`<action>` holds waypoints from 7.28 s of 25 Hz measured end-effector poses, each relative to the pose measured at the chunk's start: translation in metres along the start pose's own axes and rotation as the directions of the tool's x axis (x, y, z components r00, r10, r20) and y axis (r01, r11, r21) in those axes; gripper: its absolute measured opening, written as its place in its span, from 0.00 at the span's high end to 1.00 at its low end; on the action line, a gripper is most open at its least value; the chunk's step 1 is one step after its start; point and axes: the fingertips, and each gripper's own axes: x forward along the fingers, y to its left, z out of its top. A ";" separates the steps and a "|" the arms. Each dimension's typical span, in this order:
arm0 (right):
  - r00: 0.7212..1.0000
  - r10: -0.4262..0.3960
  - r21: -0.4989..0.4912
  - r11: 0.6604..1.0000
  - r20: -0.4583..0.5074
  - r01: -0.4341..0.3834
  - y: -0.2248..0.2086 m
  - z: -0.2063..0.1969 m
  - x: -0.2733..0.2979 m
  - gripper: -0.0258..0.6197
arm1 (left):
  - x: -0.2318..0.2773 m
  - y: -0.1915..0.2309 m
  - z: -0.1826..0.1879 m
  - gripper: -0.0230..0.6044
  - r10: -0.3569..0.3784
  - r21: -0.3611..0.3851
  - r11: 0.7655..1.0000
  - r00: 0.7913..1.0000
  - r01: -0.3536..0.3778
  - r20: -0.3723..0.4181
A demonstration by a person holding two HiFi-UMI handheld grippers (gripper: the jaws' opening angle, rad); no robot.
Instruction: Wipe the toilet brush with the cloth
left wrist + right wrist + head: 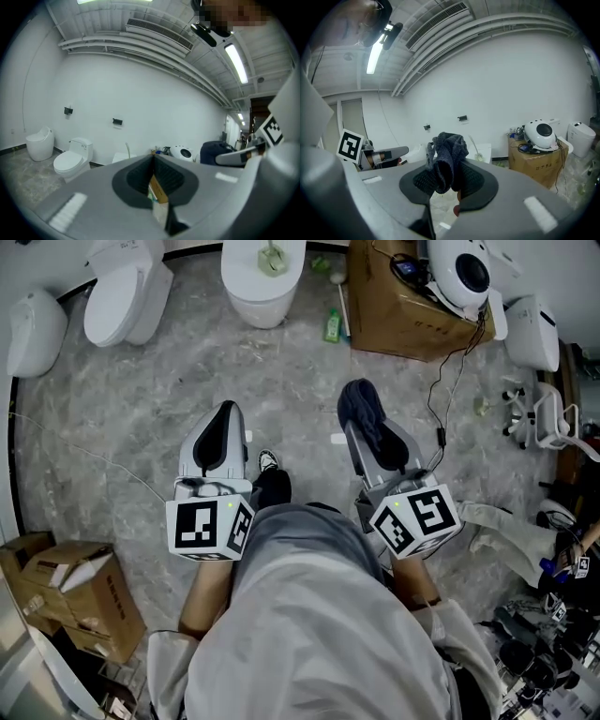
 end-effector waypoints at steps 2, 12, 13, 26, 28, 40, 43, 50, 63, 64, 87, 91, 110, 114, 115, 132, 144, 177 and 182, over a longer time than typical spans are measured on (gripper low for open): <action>1.000 0.000 -0.004 1.000 0.001 0.000 0.003 0.009 0.019 0.81 | 0.011 0.015 0.009 0.96 -0.006 0.002 1.000 1.000 0.006 0.010; 1.000 -0.005 -0.035 0.999 0.005 0.006 0.017 0.033 0.086 0.82 | 0.042 0.075 0.027 0.96 -0.017 -0.006 1.000 0.999 0.017 0.037; 1.000 -0.006 -0.037 0.999 0.003 0.006 0.016 0.035 0.090 0.82 | 0.045 0.077 0.028 0.96 -0.016 -0.011 1.000 0.999 0.017 0.039; 0.999 0.030 -0.036 0.999 0.018 -0.029 -0.031 0.068 0.179 0.82 | 0.135 0.099 0.041 0.96 -0.007 -0.005 1.000 0.999 0.008 0.041; 0.999 0.033 -0.038 0.999 0.027 -0.032 -0.048 0.081 0.201 0.82 | 0.163 0.101 0.047 0.96 -0.010 0.000 1.000 0.999 0.010 0.037; 0.998 0.061 -0.008 0.998 -0.014 -0.061 -0.178 0.148 0.338 0.82 | 0.362 0.110 0.088 0.96 -0.017 0.006 1.000 1.000 0.017 -0.004; 0.996 0.089 0.012 0.996 -0.020 -0.089 -0.203 0.162 0.368 0.82 | 0.402 0.115 0.103 0.96 0.002 0.017 1.000 1.000 -0.002 -0.013; 0.990 0.142 0.051 0.989 -0.014 -0.141 -0.250 0.179 0.409 0.82 | 0.473 0.113 0.130 0.96 0.028 0.068 0.997 0.999 -0.027 -0.019; 0.982 0.173 0.065 0.983 -0.070 -0.169 -0.284 0.179 0.470 0.82 | 0.560 0.141 0.128 0.96 0.039 0.048 0.998 0.998 -0.037 -0.046; 0.982 0.176 0.066 0.983 -0.074 -0.172 -0.286 0.179 0.476 0.82 | 0.568 0.146 0.127 0.96 0.040 0.042 0.998 0.998 -0.038 -0.051; 0.967 0.190 0.164 0.973 -0.170 -0.162 -0.320 0.156 0.607 0.82 | 0.710 0.251 0.066 0.96 0.033 -0.079 0.996 0.975 -0.051 -0.219; 0.964 0.178 0.184 0.973 -0.199 -0.141 -0.324 0.145 0.625 0.82 | 0.730 0.265 0.047 0.96 0.017 -0.097 0.994 0.968 -0.043 -0.250; 0.949 0.138 0.238 0.969 -0.283 -0.070 -0.331 0.103 0.695 0.82 | 0.782 0.305 -0.016 0.96 -0.084 -0.248 0.969 0.943 0.001 -0.322; 0.945 0.131 0.250 0.967 -0.299 -0.054 -0.335 0.092 0.709 0.82 | 0.785 0.305 -0.021 0.96 -0.103 -0.264 0.964 0.941 0.016 -0.322; 0.944 0.129 0.252 0.966 -0.303 -0.051 -0.336 0.090 0.712 0.82 | 0.785 0.305 -0.022 0.96 -0.109 -0.268 0.963 0.941 0.020 -0.320; 0.926 0.127 0.285 0.958 -0.356 -0.022 -0.352 0.044 0.765 0.82 | 0.790 0.303 -0.025 0.96 -0.147 -0.317 0.947 0.951 0.055 -0.273; 0.877 0.203 0.285 0.955 -0.435 -0.079 -0.352 0.001 0.818 0.82 | 0.790 0.310 -0.025 0.96 -0.130 -0.324 0.945 0.963 0.049 -0.234; 0.561 0.427 0.290 0.902 -0.710 -0.319 -0.347 -0.111 0.936 0.82 | 0.792 0.320 -0.031 0.96 -0.128 -0.354 0.934 0.971 0.050 -0.202; 0.527 0.420 0.282 0.903 -0.739 -0.325 -0.346 -0.117 0.946 0.82 | 0.793 0.320 -0.031 0.96 -0.126 -0.354 0.934 0.972 0.049 -0.200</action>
